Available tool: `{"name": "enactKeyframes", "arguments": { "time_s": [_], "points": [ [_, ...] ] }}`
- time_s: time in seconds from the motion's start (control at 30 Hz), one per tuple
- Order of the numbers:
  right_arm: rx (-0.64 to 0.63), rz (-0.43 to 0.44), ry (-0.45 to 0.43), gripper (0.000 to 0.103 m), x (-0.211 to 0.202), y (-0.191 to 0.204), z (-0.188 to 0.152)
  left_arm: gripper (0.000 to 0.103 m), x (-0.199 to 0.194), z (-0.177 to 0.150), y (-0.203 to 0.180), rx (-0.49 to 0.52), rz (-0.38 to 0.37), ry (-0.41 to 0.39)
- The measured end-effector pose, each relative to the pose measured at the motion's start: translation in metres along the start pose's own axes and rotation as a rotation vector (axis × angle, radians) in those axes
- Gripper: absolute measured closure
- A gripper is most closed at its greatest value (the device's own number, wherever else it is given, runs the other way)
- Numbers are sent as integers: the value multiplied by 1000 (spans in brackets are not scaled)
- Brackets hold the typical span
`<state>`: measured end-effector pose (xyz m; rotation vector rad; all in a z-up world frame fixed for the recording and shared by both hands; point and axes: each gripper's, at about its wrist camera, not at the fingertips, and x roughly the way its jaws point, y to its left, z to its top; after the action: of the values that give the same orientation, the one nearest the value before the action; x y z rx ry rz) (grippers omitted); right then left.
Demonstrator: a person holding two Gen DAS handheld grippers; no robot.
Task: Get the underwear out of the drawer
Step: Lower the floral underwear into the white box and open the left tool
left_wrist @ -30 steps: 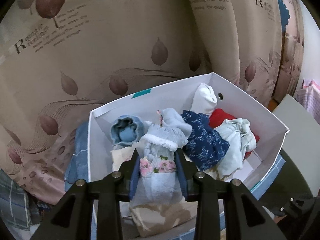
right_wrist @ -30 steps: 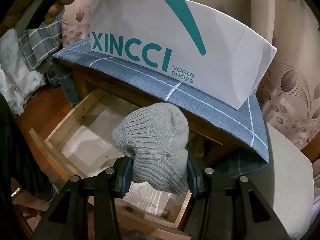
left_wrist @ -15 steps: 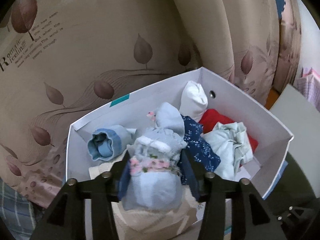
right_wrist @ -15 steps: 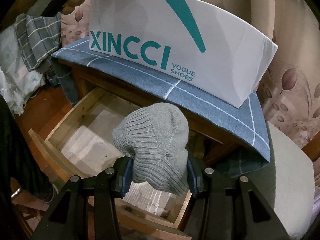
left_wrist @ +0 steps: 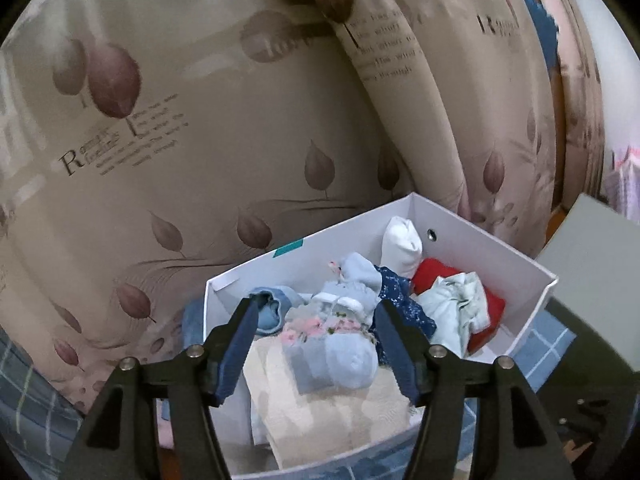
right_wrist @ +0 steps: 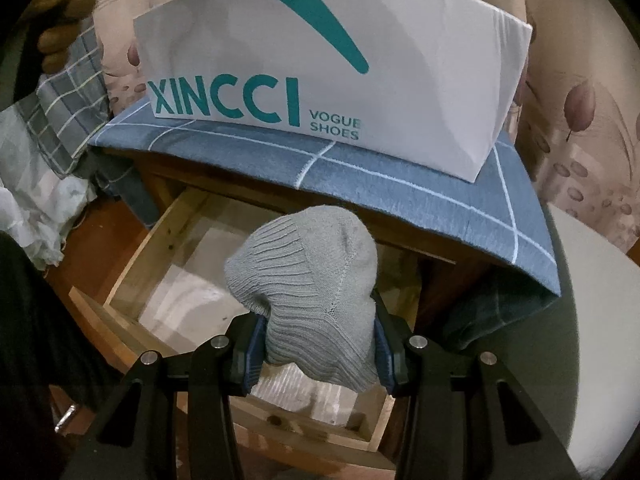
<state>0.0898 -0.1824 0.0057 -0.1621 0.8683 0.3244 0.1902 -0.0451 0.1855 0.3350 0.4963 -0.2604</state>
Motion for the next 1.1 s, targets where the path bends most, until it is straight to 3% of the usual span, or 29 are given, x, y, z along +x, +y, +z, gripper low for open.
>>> {"name": "enactKeyframes", "arguments": {
  "time_s": [0.17,0.5,0.83,1.1],
  "points": [
    [47,15,12,61,3,-6,0,40,-31,-18,13,-47,-32,-51],
    [33,30,41,61,9,-1,-3,40,-62,-67,31,-169,-85,-36],
    [44,46,50,61,4,5,-12,40,-68,-116,34,-207,20,22],
    [64,72,35,61,-12,17,-19,40,-67,-138,42,-271,41,37]
  ]
}}
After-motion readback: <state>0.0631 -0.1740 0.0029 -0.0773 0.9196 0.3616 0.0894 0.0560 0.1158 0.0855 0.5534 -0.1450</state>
